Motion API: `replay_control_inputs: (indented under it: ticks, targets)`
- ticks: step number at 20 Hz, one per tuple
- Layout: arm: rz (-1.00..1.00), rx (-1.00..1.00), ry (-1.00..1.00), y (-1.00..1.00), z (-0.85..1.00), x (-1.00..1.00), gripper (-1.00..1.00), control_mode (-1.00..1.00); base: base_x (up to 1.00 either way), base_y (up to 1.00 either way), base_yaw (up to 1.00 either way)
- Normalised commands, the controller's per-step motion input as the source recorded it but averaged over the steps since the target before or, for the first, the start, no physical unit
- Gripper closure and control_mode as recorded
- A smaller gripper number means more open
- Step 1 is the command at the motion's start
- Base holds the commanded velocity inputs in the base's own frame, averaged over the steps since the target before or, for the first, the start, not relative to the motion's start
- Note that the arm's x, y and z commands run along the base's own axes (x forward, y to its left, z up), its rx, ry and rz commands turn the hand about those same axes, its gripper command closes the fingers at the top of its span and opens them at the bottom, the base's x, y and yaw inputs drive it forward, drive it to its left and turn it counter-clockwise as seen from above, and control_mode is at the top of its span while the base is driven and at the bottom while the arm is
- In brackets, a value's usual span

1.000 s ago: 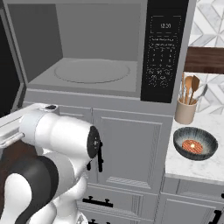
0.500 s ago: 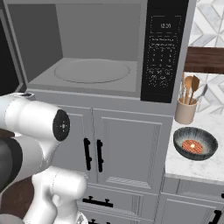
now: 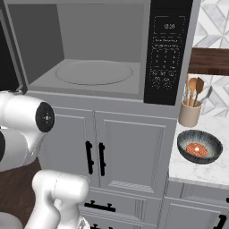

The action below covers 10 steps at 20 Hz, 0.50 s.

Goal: Open the microwave, place the bowl with waffle inside the microwave, then close the microwave door and turn it on.

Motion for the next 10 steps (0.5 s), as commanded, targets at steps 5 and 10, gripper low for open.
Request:
replay_control_inputs:
  ticks: [5,10]
  targets:
    - [0.00,0.00,0.00,0.33,0.00,0.03,-1.00,-1.00,0.00,0.00,0.00]
    - [0.00,0.00,0.00,0.19,-0.06,0.16,-1.00,-1.00,0.00,0.00,0.00]
